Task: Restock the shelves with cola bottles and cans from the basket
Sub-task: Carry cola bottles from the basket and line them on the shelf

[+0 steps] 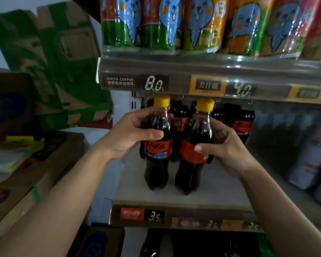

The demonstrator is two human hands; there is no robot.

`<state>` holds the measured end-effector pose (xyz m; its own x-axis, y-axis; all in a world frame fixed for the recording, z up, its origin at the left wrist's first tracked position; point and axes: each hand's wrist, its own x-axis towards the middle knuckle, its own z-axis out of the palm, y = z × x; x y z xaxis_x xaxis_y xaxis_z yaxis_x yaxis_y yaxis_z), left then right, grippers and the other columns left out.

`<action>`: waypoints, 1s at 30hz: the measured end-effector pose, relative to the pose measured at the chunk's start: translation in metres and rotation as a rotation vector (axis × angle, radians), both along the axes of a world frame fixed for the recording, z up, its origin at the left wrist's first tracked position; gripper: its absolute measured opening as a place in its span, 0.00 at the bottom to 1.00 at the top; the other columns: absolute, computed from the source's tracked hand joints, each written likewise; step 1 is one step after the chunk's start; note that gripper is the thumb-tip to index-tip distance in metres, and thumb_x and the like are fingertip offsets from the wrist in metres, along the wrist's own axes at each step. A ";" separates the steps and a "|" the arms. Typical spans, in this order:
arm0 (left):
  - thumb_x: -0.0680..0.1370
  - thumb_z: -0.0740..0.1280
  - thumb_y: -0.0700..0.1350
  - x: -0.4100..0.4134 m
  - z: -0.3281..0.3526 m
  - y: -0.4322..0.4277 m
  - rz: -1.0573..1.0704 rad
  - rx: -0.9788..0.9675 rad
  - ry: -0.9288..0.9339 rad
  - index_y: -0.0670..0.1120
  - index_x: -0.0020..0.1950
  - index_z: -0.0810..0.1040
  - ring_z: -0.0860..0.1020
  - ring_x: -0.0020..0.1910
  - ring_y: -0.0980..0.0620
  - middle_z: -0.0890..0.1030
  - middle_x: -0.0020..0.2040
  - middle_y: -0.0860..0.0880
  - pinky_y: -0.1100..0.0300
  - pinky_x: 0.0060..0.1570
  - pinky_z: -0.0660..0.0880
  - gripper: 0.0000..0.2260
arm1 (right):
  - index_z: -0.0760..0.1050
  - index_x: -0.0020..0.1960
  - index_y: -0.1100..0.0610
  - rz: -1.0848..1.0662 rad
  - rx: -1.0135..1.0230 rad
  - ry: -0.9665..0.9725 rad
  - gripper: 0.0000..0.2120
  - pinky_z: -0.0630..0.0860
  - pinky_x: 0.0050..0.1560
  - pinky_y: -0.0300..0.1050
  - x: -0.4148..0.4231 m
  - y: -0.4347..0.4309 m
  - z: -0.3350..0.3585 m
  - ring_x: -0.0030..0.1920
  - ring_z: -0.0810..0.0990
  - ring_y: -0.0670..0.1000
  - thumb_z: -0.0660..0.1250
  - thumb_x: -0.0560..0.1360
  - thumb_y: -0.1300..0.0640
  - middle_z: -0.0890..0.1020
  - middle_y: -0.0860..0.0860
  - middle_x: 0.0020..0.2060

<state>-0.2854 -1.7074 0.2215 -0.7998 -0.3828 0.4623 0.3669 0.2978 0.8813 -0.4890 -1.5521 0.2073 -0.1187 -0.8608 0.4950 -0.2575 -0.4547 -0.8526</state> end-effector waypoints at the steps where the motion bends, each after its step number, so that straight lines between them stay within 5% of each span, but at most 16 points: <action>1: 0.62 0.79 0.43 -0.002 -0.001 -0.005 0.020 0.008 0.005 0.50 0.62 0.79 0.77 0.64 0.46 0.81 0.62 0.45 0.56 0.59 0.76 0.28 | 0.76 0.62 0.51 -0.027 0.000 -0.022 0.30 0.77 0.58 0.49 -0.002 -0.005 -0.001 0.59 0.81 0.53 0.76 0.63 0.66 0.83 0.53 0.56; 6: 0.64 0.78 0.43 -0.015 -0.007 -0.024 0.140 0.061 0.028 0.44 0.70 0.72 0.77 0.64 0.42 0.80 0.63 0.41 0.52 0.62 0.75 0.35 | 0.77 0.57 0.41 -0.135 -0.008 -0.111 0.26 0.77 0.59 0.50 -0.010 -0.024 -0.005 0.56 0.82 0.49 0.75 0.62 0.60 0.84 0.48 0.54; 11: 0.64 0.78 0.47 -0.020 -0.016 -0.023 0.257 0.005 0.033 0.48 0.72 0.70 0.76 0.66 0.48 0.78 0.66 0.48 0.44 0.67 0.69 0.37 | 0.70 0.64 0.40 -0.290 -0.061 -0.100 0.36 0.78 0.54 0.39 -0.004 -0.037 -0.015 0.57 0.80 0.41 0.80 0.59 0.52 0.82 0.43 0.56; 16: 0.65 0.78 0.50 -0.021 -0.033 -0.015 0.346 -0.018 0.029 0.55 0.75 0.64 0.74 0.67 0.54 0.75 0.68 0.54 0.49 0.66 0.71 0.41 | 0.64 0.66 0.39 -0.495 -0.197 0.014 0.35 0.77 0.52 0.34 0.011 -0.041 -0.029 0.57 0.78 0.36 0.79 0.66 0.55 0.77 0.38 0.58; 20: 0.66 0.78 0.45 -0.013 -0.056 -0.012 0.380 0.003 -0.030 0.55 0.70 0.69 0.77 0.64 0.54 0.80 0.63 0.52 0.53 0.63 0.72 0.35 | 0.57 0.70 0.37 -0.399 -0.059 0.017 0.41 0.77 0.53 0.34 0.005 -0.036 -0.045 0.58 0.77 0.36 0.78 0.67 0.56 0.75 0.37 0.60; 25: 0.66 0.75 0.43 -0.010 -0.070 -0.005 0.457 -0.034 -0.148 0.55 0.62 0.73 0.78 0.58 0.62 0.82 0.57 0.61 0.64 0.57 0.74 0.26 | 0.69 0.63 0.41 -0.309 0.148 0.024 0.30 0.76 0.61 0.46 -0.012 -0.026 -0.062 0.57 0.79 0.41 0.75 0.69 0.63 0.81 0.43 0.55; 30: 0.69 0.74 0.38 -0.014 -0.079 0.000 0.486 -0.037 -0.154 0.56 0.62 0.72 0.78 0.56 0.66 0.82 0.54 0.66 0.74 0.49 0.73 0.26 | 0.65 0.61 0.46 -0.557 0.084 0.132 0.36 0.73 0.51 0.39 0.004 -0.034 -0.063 0.52 0.76 0.42 0.82 0.61 0.52 0.77 0.39 0.50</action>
<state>-0.2995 -1.7074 0.1423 -0.5936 -0.7129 0.3735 0.0451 0.4339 0.8998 -0.4849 -1.5861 0.1445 -0.5072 -0.7228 0.4694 -0.5455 -0.1524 -0.8242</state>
